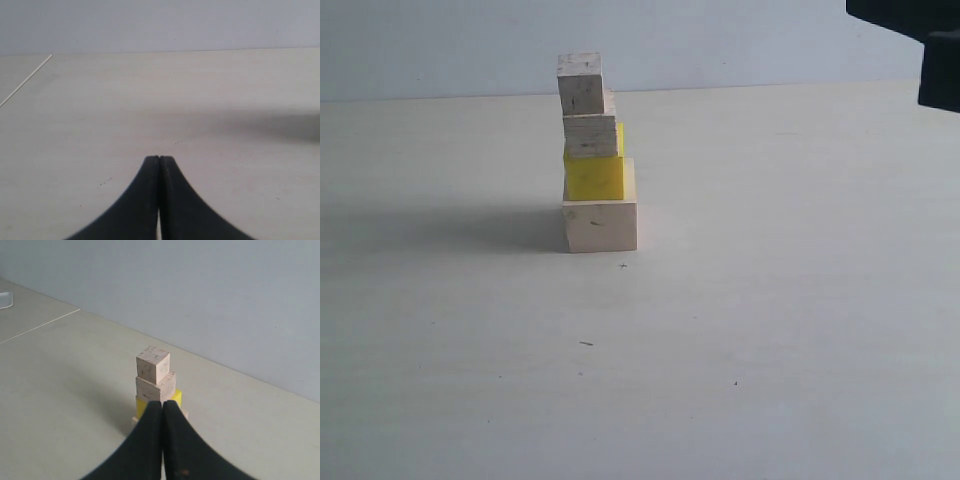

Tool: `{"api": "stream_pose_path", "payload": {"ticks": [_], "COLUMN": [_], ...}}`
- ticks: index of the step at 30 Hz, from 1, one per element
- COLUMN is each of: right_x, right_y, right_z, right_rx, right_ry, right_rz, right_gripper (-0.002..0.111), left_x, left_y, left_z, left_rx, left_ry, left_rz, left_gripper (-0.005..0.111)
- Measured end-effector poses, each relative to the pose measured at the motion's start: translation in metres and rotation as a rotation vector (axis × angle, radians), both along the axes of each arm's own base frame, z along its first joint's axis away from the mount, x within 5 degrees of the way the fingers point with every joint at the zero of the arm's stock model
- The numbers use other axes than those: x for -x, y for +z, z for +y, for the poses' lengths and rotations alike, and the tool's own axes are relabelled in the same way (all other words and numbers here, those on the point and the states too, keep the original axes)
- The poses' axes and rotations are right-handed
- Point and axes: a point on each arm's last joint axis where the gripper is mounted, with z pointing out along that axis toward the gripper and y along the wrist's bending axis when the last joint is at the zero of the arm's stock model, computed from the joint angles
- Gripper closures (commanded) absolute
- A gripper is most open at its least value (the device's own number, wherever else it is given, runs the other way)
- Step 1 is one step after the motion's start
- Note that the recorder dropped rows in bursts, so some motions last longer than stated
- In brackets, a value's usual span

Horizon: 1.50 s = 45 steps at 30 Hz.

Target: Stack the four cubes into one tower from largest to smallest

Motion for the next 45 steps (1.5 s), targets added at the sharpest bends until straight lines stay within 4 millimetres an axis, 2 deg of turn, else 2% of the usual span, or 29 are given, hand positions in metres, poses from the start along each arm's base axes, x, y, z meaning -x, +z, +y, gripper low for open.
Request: {"api": "stream_pose_path", "payload": {"ticks": [9,12,16,21,24,28,30,31,35,38,45], "right_x": [0.005,0.005,0.001,-0.001,0.004,0.018,0.028,0.038,0.062,0.069,0.068], "right_y": [0.006,0.011,0.017,0.013,-0.003,-0.039,-0.055,-0.070,-0.109,-0.137,-0.164], "right_z": [-0.006,-0.020,-0.048,-0.079,-0.093,-0.106,-0.108,-0.109,-0.109,-0.108,-0.108], "right_rx": [0.019,-0.002,-0.074,-0.147,-0.163,-0.154,-0.151,-0.146,-0.142,-0.136,-0.113], "right_ry": [0.000,-0.072,-0.273,-0.507,-0.621,-0.732,-0.757,-0.766,-0.770,-0.771,-0.775], "right_rz": [-0.067,-0.094,-0.090,-0.064,-0.038,0.008,0.016,0.013,-0.021,-0.016,0.044], "right_gripper": [0.108,0.108,0.108,0.108,0.108,0.108,0.108,0.108,0.108,0.108,0.108], "left_x": [0.000,0.000,0.000,0.000,0.000,0.000,0.000,0.000,0.000,0.000,0.000], "left_y": [0.000,0.000,0.000,0.000,0.000,0.000,0.000,0.000,0.000,0.000,0.000], "left_z": [0.000,0.000,0.000,0.000,0.000,0.000,0.000,0.000,0.000,0.000,0.000], "left_rx": [0.000,0.000,0.000,0.000,0.000,0.000,0.000,0.000,0.000,0.000,0.000], "left_ry": [0.000,0.000,0.000,0.000,0.000,0.000,0.000,0.000,0.000,0.000,0.000], "left_rz": [0.000,0.000,0.000,0.000,0.000,0.000,0.000,0.000,0.000,0.000,0.000], "left_gripper": [0.107,0.107,0.107,0.107,0.107,0.107,0.107,0.107,0.107,0.107,0.107]}}
